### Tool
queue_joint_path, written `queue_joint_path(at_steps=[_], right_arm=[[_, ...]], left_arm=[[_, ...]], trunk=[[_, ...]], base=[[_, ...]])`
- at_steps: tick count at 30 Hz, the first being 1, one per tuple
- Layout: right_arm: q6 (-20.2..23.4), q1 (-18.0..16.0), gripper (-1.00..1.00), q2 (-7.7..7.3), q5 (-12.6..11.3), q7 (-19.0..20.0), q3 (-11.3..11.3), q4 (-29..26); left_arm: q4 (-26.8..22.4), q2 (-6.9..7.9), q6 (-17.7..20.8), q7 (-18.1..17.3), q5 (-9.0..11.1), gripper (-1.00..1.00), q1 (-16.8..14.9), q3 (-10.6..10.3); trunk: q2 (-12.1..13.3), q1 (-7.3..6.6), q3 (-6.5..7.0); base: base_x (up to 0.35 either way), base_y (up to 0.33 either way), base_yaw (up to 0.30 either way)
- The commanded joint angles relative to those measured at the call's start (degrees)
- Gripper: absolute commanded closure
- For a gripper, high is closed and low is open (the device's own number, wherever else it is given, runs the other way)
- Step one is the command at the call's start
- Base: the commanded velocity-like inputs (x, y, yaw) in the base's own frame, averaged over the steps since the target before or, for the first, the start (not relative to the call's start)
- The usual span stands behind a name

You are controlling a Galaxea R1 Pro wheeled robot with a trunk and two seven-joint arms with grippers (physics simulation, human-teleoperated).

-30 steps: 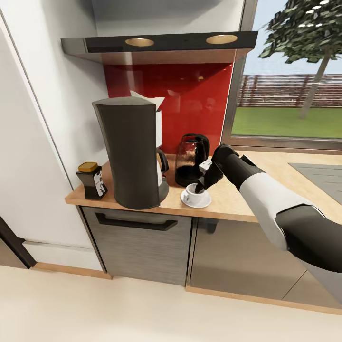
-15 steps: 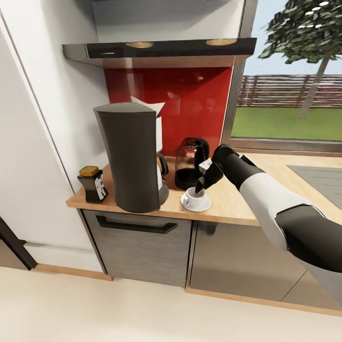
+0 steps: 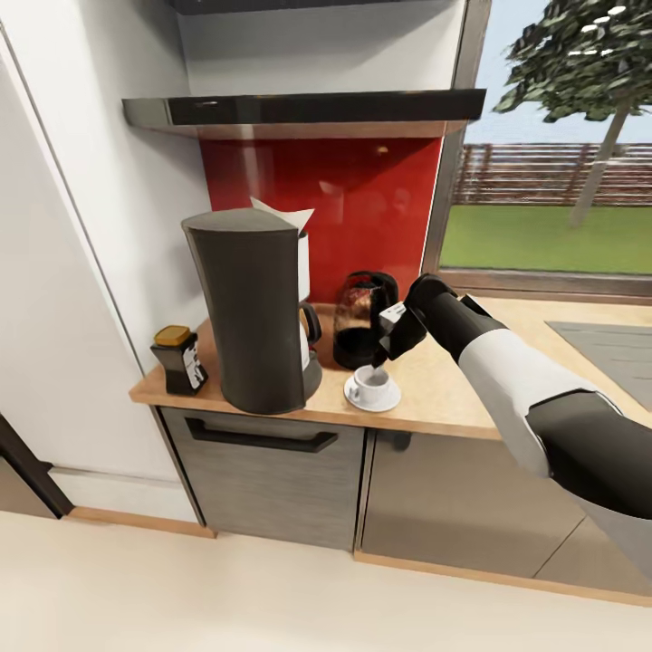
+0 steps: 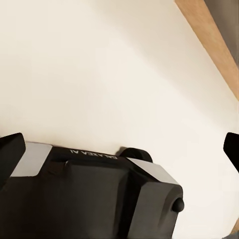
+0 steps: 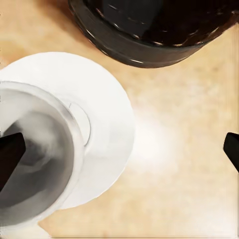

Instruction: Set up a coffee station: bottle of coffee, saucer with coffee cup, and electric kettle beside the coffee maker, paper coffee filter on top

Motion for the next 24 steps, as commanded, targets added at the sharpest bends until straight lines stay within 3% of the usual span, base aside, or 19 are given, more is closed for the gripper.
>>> queue_joint_path(at_steps=[1, 11, 14, 16, 21, 22, 24], right_arm=[[0.1, 0.0, -1.0, -0.05, 0.6, 0.6, 0.1, -0.1], [0.2, 0.0, -1.0, -0.92, 0.4, 2.8, -0.1, -0.7], [0.2, 0.0, -1.0, -4.17, 0.5, 9.0, 0.0, -4.5], [0.2, 0.0, -1.0, -5.34, 0.5, 11.2, 0.1, -5.5], [-1.1, 0.0, -1.0, -12.5, 0.4, 21.0, 0.1, -7.5], [-3.2, 0.0, -1.0, -14.57, 0.4, 24.4, 0.1, -8.8], [-6.0, 0.0, -1.0, -16.73, 0.4, 27.7, 0.2, -10.4]], left_arm=[[0.0, 0.03, 0.5, -0.2, 0.6, -1.0, 0.0, -0.3], [0.0, 0.11, 0.6, -0.2, 0.6, -1.0, 0.0, -0.3], [0.0, 0.11, 0.6, -0.2, 0.6, -1.0, 0.0, -0.3], [0.0, 0.11, 0.6, -0.2, 0.6, -1.0, 0.0, -0.3], [0.0, 0.11, 0.6, -0.2, 0.6, -1.0, 0.0, -0.3], [0.0, 0.11, 0.6, -0.2, 0.6, -1.0, 0.0, -0.3], [0.0, 0.11, 0.6, -0.2, 0.6, -1.0, 0.0, -0.3]], trunk=[[0.4, -0.23, 0.13], [4.4, -2.42, 1.92], [4.8, -2.64, 2.1], [4.8, -2.64, 2.1], [4.8, -2.64, 2.1], [4.8, -2.64, 2.1], [4.8, -2.64, 2.1]], base=[[0.0, 0.0, 0.0], [0.0, 0.0, 0.0], [0.0, 0.0, 0.0], [0.0, 0.0, 0.0], [0.0, 0.0, 0.0], [0.0, 0.0, 0.0], [0.0, 0.0, 0.0]])
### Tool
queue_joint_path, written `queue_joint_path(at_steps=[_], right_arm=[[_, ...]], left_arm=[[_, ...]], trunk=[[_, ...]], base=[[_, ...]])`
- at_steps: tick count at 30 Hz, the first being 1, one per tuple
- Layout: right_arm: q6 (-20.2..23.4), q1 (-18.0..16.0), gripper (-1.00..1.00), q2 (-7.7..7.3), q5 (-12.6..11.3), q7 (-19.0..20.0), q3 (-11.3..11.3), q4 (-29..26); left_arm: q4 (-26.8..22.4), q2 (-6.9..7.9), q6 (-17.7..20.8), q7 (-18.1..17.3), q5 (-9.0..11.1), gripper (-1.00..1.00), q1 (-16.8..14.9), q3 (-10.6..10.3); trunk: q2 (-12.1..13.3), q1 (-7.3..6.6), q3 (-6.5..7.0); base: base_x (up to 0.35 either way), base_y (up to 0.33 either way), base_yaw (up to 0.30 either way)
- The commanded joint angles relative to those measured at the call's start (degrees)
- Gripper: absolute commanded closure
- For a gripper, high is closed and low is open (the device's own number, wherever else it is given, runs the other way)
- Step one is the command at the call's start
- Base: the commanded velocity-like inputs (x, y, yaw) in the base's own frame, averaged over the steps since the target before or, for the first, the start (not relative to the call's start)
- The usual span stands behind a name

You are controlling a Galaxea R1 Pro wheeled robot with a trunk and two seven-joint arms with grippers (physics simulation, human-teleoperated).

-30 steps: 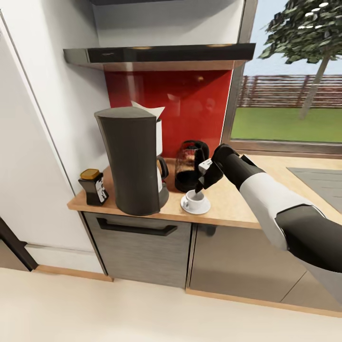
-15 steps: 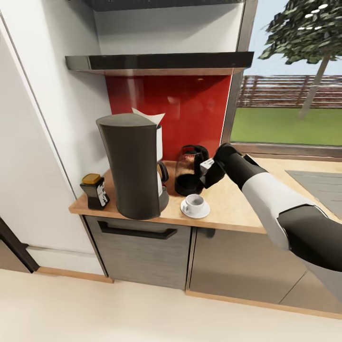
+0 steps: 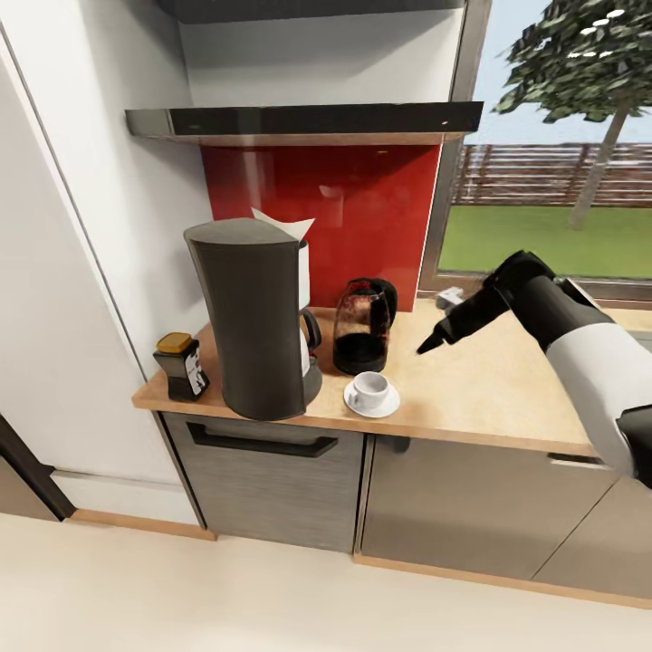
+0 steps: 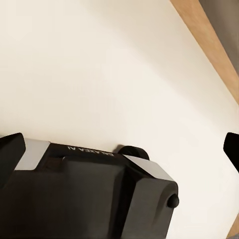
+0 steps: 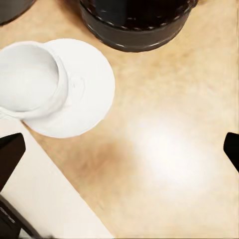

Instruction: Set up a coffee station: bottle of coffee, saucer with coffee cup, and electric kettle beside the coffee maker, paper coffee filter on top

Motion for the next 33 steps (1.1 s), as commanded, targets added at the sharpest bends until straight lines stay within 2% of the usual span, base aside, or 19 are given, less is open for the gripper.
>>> queue_joint_path(at_steps=[1, 2, 4, 5, 7, 8, 9, 11, 12, 14, 18, 19, 22, 24, 26, 27, 28, 31, 33], right_arm=[[-0.9, 0.0, -1.0, -1.21, 0.4, 2.1, 0.1, -0.9], [-3.1, 0.0, -1.0, -3.55, 0.3, 5.2, 0.1, -2.4], [-4.6, 0.3, -1.0, -5.85, 0.1, 7.6, 0.1, -4.0], [-5.5, 1.1, -1.0, -7.92, -0.5, 9.1, 0.0, -5.9], [-6.1, 2.4, -1.0, -9.86, -1.9, 10.1, 0.0, -8.4], [-6.6, 6.8, -1.0, -14.47, -8.1, 11.2, 0.0, -15.9], [-6.7, 8.4, -1.0, -16.15, -10.6, 11.4, -0.1, -18.4], [-6.7, 9.6, -1.0, -17.69, -12.8, 11.5, -0.4, -20.1], [-6.7, 10.6, -1.0, -18.98, -14.4, 11.6, -1.1, -21.2], [-6.8, 11.7, -1.0, -20.07, -15.8, 11.7, -1.9, -22.0], [-8.2, 16.0, -1.0, -23.2, -19.3, 11.8, -4.5, -23.0], [-10.3, 17.6, -1.0, -24.19, -20.4, 11.8, -5.0, -23.1], [-14.3, 20.3, -1.0, -25.81, -22.5, 11.8, -5.5, -23.3], [-17.7, 23.1, -1.0, -27.72, -25.5, 11.9, -5.7, -23.3], [-20.9, 26.1, -1.0, -30.44, -29.0, 11.9, -5.9, -23.3], [-24.0, 28.6, -1.0, -32.93, -32.0, 11.9, -5.9, -23.0], [-26.0, 29.9, -1.0, -34.26, -33.4, 11.9, -6.0, -22.7], [-29.2, 33.2, -1.0, -35.87, -34.9, 11.8, -6.0, -20.9], [-30.8, 34.8, -1.0, -36.28, -35.3, 11.8, -6.0, -19.3]], left_arm=[[0.0, 0.02, 0.5, -0.2, 0.6, -1.0, 0.0, -0.3], [0.0, 0.02, 0.5, -0.2, 0.6, -1.0, 0.0, -0.3], [0.0, 0.02, 0.5, -0.2, 0.6, -1.0, 0.0, -0.3], [0.0, 0.02, 0.5, -0.2, 0.6, -1.0, 0.0, -0.3], [0.0, 0.02, 0.5, -0.2, 0.6, -1.0, -0.1, -0.3], [0.0, 0.02, 0.5, -0.2, 0.6, -1.0, -0.1, -0.3], [0.0, 0.02, 0.5, -0.2, 0.6, -1.0, -0.1, -0.3], [0.0, 0.02, 0.5, -0.2, 0.6, -1.0, -0.1, -0.3], [0.0, 0.02, 0.5, -0.2, 0.6, -1.0, -0.1, -0.3], [0.0, 0.02, 0.5, -0.2, 0.6, -1.0, -0.1, -0.3], [0.0, 0.02, 0.5, -0.2, 0.6, -1.0, -0.1, -0.3], [0.0, 0.02, 0.5, -0.2, 0.6, -1.0, -0.1, -0.3], [0.0, 0.02, 0.5, -0.2, 0.6, -1.0, -0.1, -0.3], [0.0, 0.02, 0.5, -0.2, 0.6, -1.0, -0.1, -0.4], [0.0, 0.02, 0.5, -0.2, 0.6, -1.0, 0.0, -0.4], [0.0, 0.02, 0.5, -0.2, 0.6, -1.0, 0.0, -0.4], [0.0, -0.01, 0.5, -0.2, 0.6, -1.0, 0.0, -0.4], [0.0, -0.05, 0.5, -0.2, 0.6, -1.0, 0.0, -0.4], [0.0, -0.05, 0.5, -0.1, 0.6, -1.0, 0.0, -0.4]], trunk=[[0.0, 0.0, -0.06], [0.0, 0.0, -0.06], [0.0, 0.0, -0.06], [0.0, 0.0, -0.06], [0.0, 0.0, -0.06], [0.0, 0.0, -0.06], [0.0, 0.0, -0.06], [0.0, 0.0, -0.06], [0.0, 0.0, -0.06], [0.0, 0.0, -0.06], [0.0, 0.0, -0.06], [0.0, 0.0, -0.06], [0.0, 0.0, -0.06], [0.0, 0.0, -0.06], [0.0, 0.0, -0.06], [0.0, 0.0, -0.06], [0.0, 0.0, -0.06], [0.0, 0.0, -0.06], [0.0, 0.0, -0.06]], base=[[0.0, 0.0, 0.0], [0.0, 0.0, 0.0], [0.0, 0.0, 0.0], [0.0, 0.0, 0.0], [0.0, 0.0, 0.0], [0.0, 0.0, 0.0], [0.0, 0.0, 0.0], [0.0, 0.0, 0.0], [0.0, 0.0, 0.0], [0.0, 0.0, 0.0], [0.0, 0.0, 0.0], [0.0, 0.0, 0.0], [0.0, 0.0, 0.0], [0.0, 0.0, 0.0], [0.0, 0.0, 0.0], [0.0, 0.0, 0.0], [0.0, 0.0, 0.0], [0.0, 0.0, 0.0], [0.0, 0.0, 0.0]])
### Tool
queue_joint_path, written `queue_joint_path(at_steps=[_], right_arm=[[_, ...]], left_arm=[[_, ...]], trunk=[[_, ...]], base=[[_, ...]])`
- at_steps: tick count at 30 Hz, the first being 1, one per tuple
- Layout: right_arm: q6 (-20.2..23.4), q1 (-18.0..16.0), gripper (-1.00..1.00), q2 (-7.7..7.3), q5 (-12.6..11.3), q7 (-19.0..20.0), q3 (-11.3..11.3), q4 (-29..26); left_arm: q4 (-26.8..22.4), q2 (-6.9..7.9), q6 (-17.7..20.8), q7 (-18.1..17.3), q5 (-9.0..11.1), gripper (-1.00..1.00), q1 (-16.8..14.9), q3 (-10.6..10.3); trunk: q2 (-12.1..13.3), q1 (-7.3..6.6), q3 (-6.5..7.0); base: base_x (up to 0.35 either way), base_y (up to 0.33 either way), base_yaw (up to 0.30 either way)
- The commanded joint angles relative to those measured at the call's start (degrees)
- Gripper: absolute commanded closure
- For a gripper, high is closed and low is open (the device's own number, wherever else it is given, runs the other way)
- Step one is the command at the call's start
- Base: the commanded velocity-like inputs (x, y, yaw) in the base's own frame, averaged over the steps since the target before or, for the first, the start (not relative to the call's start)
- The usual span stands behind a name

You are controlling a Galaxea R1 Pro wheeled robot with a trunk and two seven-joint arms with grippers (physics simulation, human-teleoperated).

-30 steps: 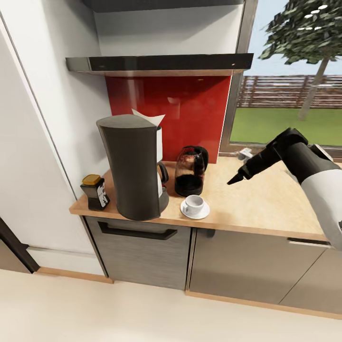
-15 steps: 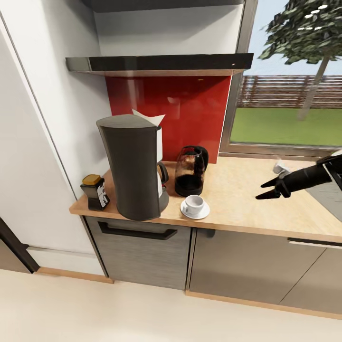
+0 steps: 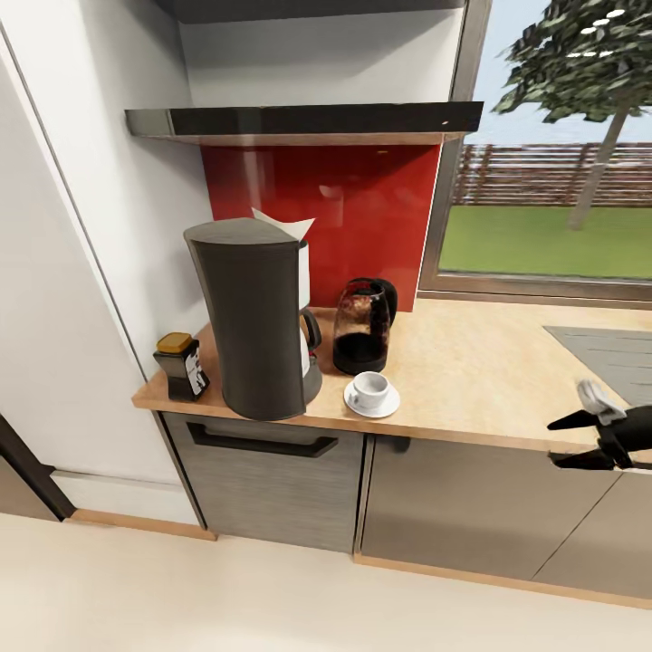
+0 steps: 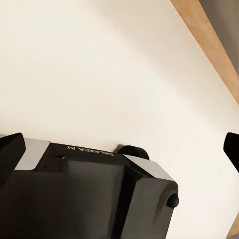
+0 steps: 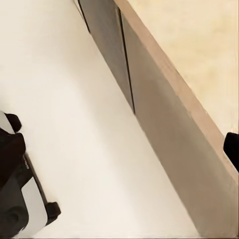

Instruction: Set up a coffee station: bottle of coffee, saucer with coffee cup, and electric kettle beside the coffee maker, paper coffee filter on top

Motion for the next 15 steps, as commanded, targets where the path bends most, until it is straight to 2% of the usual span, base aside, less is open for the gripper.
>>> queue_joint_path(at_steps=[1, 3, 4, 5, 7, 8, 11, 12, 13, 14, 15], right_arm=[[-0.4, 0.7, -1.0, -0.23, -0.5, 0.1, 0.3, 1.0], [-4.3, 2.9, -1.0, -0.51, -0.7, 0.1, 0.3, 4.5], [-8.1, 4.8, -1.0, -0.65, -0.9, 0.0, 0.3, 8.9], [-12.8, 6.8, -1.0, -0.66, -0.9, 0.0, 0.4, 15.9], [-15.6, 7.3, -1.0, -0.62, -1.0, 0.0, 0.4, 19.9], [-18.5, 7.8, -1.0, -0.57, -1.0, 0.0, 0.5, 24.1], [-22.1, 8.1, -1.0, -0.25, -0.9, -0.5, 0.6, 31.3], [-25.7, 8.4, -1.0, 0.77, -0.8, -1.8, 0.6, 41.3], [-27.9, 8.4, -1.0, 1.51, -0.7, -2.8, 0.7, 45.8], [-29.0, 8.5, -1.0, 1.92, -0.7, -3.4, 0.7, 47.8], [-31.2, 8.5, -1.0, 2.97, -0.6, -5.4, 0.7, 51.2]], left_arm=[[0.0, 0.02, 0.5, -0.2, 0.6, -1.0, 0.0, -0.3], [0.0, 0.01, 0.5, -0.1, 0.6, -1.0, 0.0, -0.3], [0.0, 0.01, 0.5, -0.1, 0.6, -1.0, 0.0, -0.3], [0.0, 0.01, 0.5, -0.1, 0.6, -1.0, 0.0, -0.3], [0.0, 0.01, 0.5, -0.1, 0.6, -1.0, 0.0, -0.3], [0.0, -0.02, 0.5, -0.1, 0.6, -1.0, 0.0, -0.3], [0.0, -0.05, 0.5, -0.1, 0.6, -1.0, 0.0, -0.3], [0.0, -0.07, 0.5, -0.1, 0.6, -1.0, 0.0, -0.3], [0.0, -0.07, 0.5, -0.1, 0.6, -1.0, 0.0, -0.3], [0.0, -0.07, 0.5, -0.1, 0.6, -1.0, 0.0, -0.3], [-0.1, -0.08, 0.4, 0.0, 0.6, -1.0, 0.0, -0.3]], trunk=[[0.0, 0.0, -0.06], [0.0, 0.0, -0.06], [0.0, 0.0, -0.06], [0.0, 0.0, -0.06], [0.0, 0.0, -0.06], [0.0, 0.0, -0.06], [0.0, 0.0, -0.06], [0.0, 0.0, -0.06], [0.0, 0.0, -0.06], [0.0, 0.0, -0.06], [0.0, 0.0, -0.06]], base=[[0.0, 0.0, 0.0], [0.0, 0.0, 0.0], [0.0, 0.0, 0.0], [0.0, 0.0, 0.0], [0.0, 0.0, 0.0], [0.0, 0.0, 0.0], [0.0, 0.0, 0.0], [0.0, 0.0, 0.0], [0.0, 0.0, 0.0], [0.0, 0.0, 0.0], [0.0, 0.0, 0.0]])
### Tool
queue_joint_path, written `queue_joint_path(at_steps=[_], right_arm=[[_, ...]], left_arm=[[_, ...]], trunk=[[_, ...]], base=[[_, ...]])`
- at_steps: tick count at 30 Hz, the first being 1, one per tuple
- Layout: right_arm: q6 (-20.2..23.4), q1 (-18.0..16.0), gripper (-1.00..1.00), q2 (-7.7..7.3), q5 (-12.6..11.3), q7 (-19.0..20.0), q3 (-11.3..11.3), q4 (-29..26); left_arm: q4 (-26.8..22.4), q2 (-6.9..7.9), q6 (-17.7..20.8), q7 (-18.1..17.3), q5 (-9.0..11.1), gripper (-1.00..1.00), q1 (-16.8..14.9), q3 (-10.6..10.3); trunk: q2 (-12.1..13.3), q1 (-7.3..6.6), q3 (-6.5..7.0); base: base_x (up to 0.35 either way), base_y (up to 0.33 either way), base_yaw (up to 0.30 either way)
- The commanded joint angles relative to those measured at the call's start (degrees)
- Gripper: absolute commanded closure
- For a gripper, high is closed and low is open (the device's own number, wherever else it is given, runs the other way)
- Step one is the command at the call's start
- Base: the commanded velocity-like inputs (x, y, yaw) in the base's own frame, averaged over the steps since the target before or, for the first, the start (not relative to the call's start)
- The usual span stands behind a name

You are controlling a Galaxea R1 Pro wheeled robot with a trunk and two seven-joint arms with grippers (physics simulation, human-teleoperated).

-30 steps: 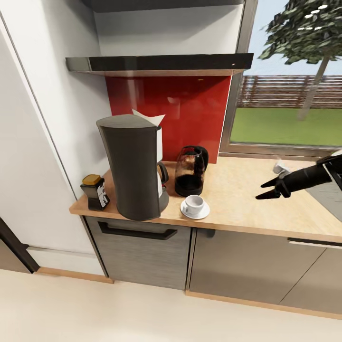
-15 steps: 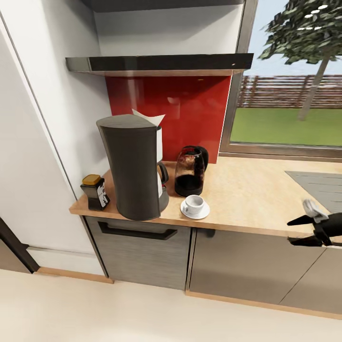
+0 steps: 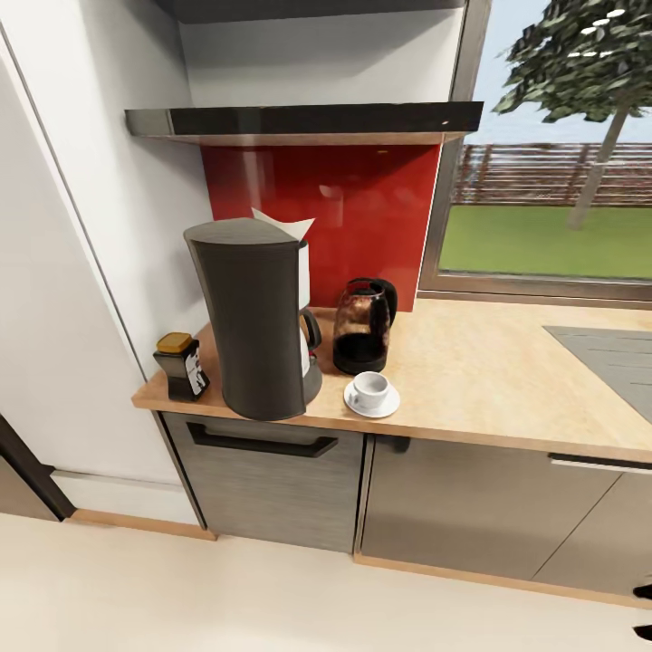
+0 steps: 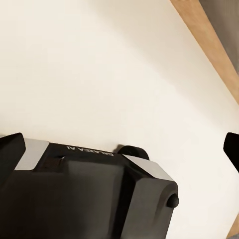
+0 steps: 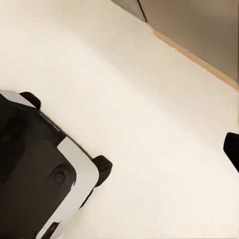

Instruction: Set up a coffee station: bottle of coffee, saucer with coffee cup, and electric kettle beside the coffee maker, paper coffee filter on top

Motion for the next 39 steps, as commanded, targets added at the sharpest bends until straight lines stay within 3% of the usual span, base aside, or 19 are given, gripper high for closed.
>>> queue_joint_path(at_steps=[1, 5, 6, 8, 9, 11, 14, 16, 17, 20, 21, 23, 30, 39], right_arm=[[-3.5, 1.9, -1.0, 2.71, -0.3, -6.3, 0.1, 3.7], [-5.1, 8.2, -1.0, 6.42, -0.3, -16.2, 0.1, 5.3], [-5.5, 10.7, -1.0, 8.57, -0.2, -21.2, 0.1, 5.7], [-5.7, 14.4, -1.0, 10.45, -0.2, -26.8, 0.1, 5.9], [-5.8, 15.3, -1.0, 10.92, -0.2, -28.4, 0.1, 5.9], [-5.9, 16.9, -1.0, 12.08, -0.2, -32.1, 0.1, 6.0], [-5.8, 20.9, -1.0, 16.21, -0.2, -48.8, 0.2, 6.0], [-5.8, 21.7, -1.0, 17.85, -0.2, -54.0, 0.2, 6.1], [-5.8, 22.3, -1.0, 19.27, -0.2, -58.9, 0.2, 6.1], [-5.8, 23.1, -1.0, 20.98, -0.2, -68.7, 0.2, 6.1], [-5.8, 23.4, -1.0, 21.57, -0.2, -74.2, 0.2, 6.1], [-5.8, 23.5, -1.0, 21.93, -0.2, -78.3, 0.2, 6.1], [-5.8, 23.6, -1.0, 22.16, -0.3, -82.3, 0.1, 6.1], [-5.6, 24.1, -1.0, 21.48, -0.4, -82.6, 0.2, 6.2]], left_arm=[[-0.2, 0.02, 0.5, -0.1, 0.6, -1.0, 0.0, -0.2], [-0.4, 0.02, 0.5, -0.2, 0.6, -1.0, 0.0, 2.3], [-0.4, 0.02, 0.5, -0.5, 0.6, -1.0, 0.0, 5.1], [-0.5, 0.02, 0.5, -0.6, 0.6, -1.0, 0.0, 8.4], [-0.5, 0.02, 0.5, -0.6, 0.6, -1.0, 0.0, 8.9], [-0.5, -0.03, 0.5, -0.6, 0.6, -1.0, 0.0, 9.7], [-0.4, -0.2, 0.4, -0.3, 0.6, -1.0, 0.0, 10.8], [-0.3, -0.25, 0.3, -0.3, 0.6, -1.0, 0.0, 10.9], [-0.2, -0.31, 0.3, -0.3, 0.6, -1.0, 0.0, 11.0], [0.0, -0.43, 0.3, -0.2, 0.5, -1.0, 0.0, 11.1], [0.0, -0.47, 0.3, -0.2, 0.5, -1.0, 0.0, 11.1], [0.0, -0.49, 0.3, -0.2, 0.5, -1.0, 0.0, 11.1], [0.1, -0.51, 0.3, -0.2, 0.5, -1.0, 0.0, 11.1], [-0.2, -0.95, 0.1, -0.5, 0.5, -1.0, 0.2, 11.1]], trunk=[[0.0, 0.0, -0.05], [0.0, 0.0, -0.05], [0.0, 0.0, -0.05], [0.0, 0.0, -0.05], [0.0, 0.0, -0.05], [0.0, 0.0, -0.05], [0.0, 0.0, -0.05], [0.0, 0.0, -0.05], [0.0, 0.0, -0.05], [0.0, 0.0, -0.05], [0.0, 0.0, -0.05], [0.0, 0.0, -0.05], [0.0, 0.0, -0.05], [0.0, 0.0, -0.05]], base=[[0.0, 0.0, 0.0], [0.0, 0.0, 0.0], [0.0, 0.0, 0.0], [0.0, 0.0, 0.0], [0.0, 0.0, 0.0], [0.0, 0.0, 0.0], [0.0, 0.0, 0.0], [0.0, 0.0, 0.0], [0.0, 0.0, 0.0], [0.0, 0.0, 0.0], [0.0, 0.0, 0.0], [0.0, 0.0, 0.0], [0.0, 0.0, 0.0], [0.0, 0.0, 0.0]])
